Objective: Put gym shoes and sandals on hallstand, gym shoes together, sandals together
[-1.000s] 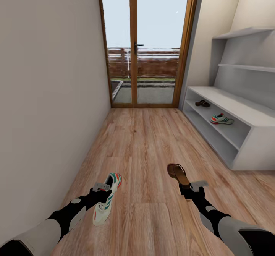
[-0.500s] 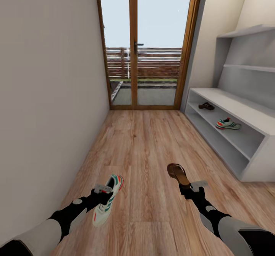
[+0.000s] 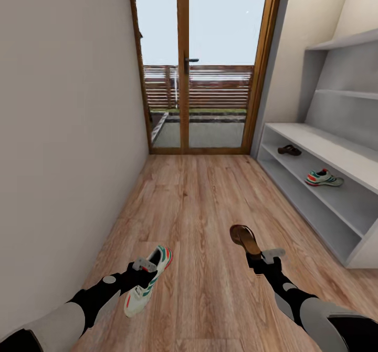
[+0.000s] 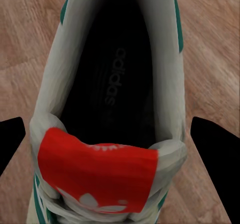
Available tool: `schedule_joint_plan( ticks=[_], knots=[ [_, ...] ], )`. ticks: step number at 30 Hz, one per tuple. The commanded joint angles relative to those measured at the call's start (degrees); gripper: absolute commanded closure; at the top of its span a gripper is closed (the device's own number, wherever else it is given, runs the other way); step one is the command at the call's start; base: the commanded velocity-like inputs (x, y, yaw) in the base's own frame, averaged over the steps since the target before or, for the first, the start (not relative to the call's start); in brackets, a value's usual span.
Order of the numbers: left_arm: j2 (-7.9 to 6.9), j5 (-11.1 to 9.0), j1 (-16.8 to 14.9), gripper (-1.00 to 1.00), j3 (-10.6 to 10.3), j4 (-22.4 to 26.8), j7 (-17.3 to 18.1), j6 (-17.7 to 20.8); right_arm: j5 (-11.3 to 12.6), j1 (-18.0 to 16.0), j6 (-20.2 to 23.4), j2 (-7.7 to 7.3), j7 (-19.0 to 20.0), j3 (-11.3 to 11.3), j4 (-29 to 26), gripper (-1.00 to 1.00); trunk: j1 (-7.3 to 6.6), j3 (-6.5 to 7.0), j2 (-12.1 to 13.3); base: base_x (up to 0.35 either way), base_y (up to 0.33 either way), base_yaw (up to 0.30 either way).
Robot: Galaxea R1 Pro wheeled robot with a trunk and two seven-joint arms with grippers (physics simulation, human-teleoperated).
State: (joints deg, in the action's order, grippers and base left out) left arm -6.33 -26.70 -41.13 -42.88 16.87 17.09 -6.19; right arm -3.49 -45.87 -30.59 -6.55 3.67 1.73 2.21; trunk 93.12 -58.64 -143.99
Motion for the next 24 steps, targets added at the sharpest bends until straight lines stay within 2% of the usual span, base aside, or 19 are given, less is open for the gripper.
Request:
schedule_joint_plan(
  ticks=[1, 2, 6, 7, 8, 9, 11, 17, 22, 24],
  knots=[
    [0.0, -0.03, 0.0, 1.0, 0.09, 0.01, -0.09, -0.1, 0.15, -0.01, 0.01, 0.0, 0.11, -0.06, -0.01, 1.0, 0.0, 0.0, 0.0, 0.347, 0.0, 0.0],
    [-0.22, -0.21, 0.0, 1.0, 0.17, -0.14, -0.21, -0.61, 0.15, -0.01, 0.01, -0.02, 0.11, -0.06, -0.01, 1.0, 0.0, 0.0, 0.0, 0.347, 0.0, 0.0],
    [-0.53, -1.57, 0.0, 1.0, 0.33, -2.92, -0.36, -6.92, 0.15, -0.01, 0.01, 0.01, 0.11, -0.06, -0.01, 1.0, 0.0, 0.0, 0.0, 0.347, 0.0, 0.0],
    [-0.51, -3.77, 0.0, 1.0, 0.54, -4.86, -0.39, -10.44, 0.15, -0.01, 0.01, 0.01, 0.12, -0.06, -0.01, 1.0, 0.0, 0.0, 0.0, 0.347, 0.0, 0.0],
    [-0.4, -7.04, 0.0, 1.0, 0.64, -6.87, -0.37, -12.93, 0.15, -0.01, 0.01, -0.01, 0.12, -0.06, -0.01, 1.0, 0.0, 0.0, 0.0, 0.347, 0.0, 0.0],
    [-0.23, -8.8, 0.0, 1.0, 0.67, -7.76, -0.34, -13.82, 0.15, -0.01, 0.01, -0.02, 0.12, -0.06, -0.01, 1.0, 0.0, 0.0, 0.0, 0.347, 0.0, 0.0],
    [0.8, -14.24, 0.0, 1.0, 0.85, -10.45, -0.26, -16.2, 0.15, -0.01, 0.01, 0.01, 0.11, -0.06, -0.01, 1.0, 0.0, 0.0, 0.0, 0.347, 0.0, 0.0],
    [1.38, -16.3, 0.0, 1.0, 0.67, -11.45, -0.21, -17.05, 0.15, -0.01, 0.01, 0.01, 0.12, -0.06, -0.01, 1.0, 0.0, 0.0, 0.0, 0.347, 0.0, 0.0],
    [3.69, -16.43, 0.0, 1.0, 0.46, -11.66, -0.05, -17.24, 0.15, -0.01, 0.01, 0.03, 0.11, -0.06, -0.02, 1.0, 0.0, 0.0, 0.0, 0.347, 0.0, 0.0],
    [3.94, -16.31, 0.0, 1.0, 0.47, -11.67, -0.05, -17.23, 0.15, -0.01, 0.01, 0.02, 0.11, -0.06, -0.02, 1.0, 0.0, 0.0, 0.0, 0.347, 0.0, 0.0]
  ],
)
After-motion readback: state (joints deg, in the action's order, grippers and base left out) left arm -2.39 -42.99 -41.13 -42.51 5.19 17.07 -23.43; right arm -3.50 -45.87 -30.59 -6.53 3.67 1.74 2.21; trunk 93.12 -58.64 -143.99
